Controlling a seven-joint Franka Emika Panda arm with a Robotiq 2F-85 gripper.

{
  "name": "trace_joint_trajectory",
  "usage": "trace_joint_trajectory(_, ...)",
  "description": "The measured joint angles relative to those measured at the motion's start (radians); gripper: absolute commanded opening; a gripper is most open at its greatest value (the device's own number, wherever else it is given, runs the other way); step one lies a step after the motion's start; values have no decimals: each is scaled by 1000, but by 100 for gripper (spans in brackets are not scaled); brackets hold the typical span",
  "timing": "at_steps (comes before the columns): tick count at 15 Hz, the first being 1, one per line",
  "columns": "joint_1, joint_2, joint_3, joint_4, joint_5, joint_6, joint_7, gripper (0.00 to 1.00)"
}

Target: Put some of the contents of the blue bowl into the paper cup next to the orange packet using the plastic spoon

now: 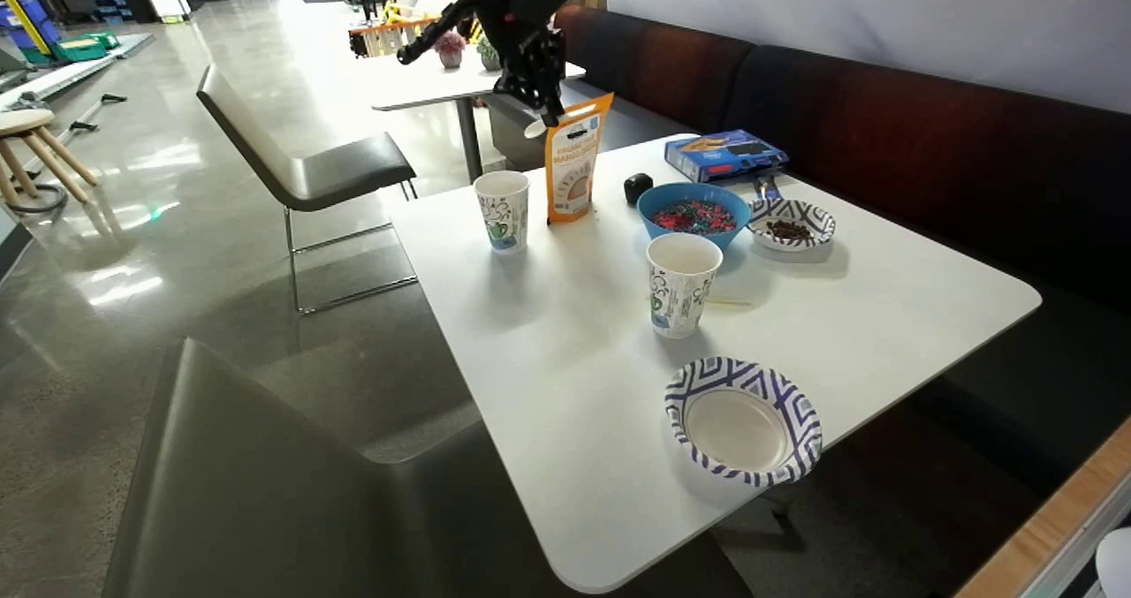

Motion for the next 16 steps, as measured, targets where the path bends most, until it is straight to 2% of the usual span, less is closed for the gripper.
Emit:
trace_joint_trajectory(5,-145,-89,71,-252,121,201,-223,4)
trace_joint_trajectory(8,-232,-144,91,-410,201,315,-346,4)
trace_joint_trajectory(9,-261,-164,92,-463,225,351,-384,14)
trace_joint_trajectory(11,-282,-173,89,-486,228,363,-396,14)
trace_joint_trajectory(13,-272,-171,90,-474,228,363,-395,14)
trace_joint_trajectory(14,-266,-171,91,-470,228,362,-394,4)
trace_joint_trajectory(16,-261,-170,91,-468,228,362,-393,4)
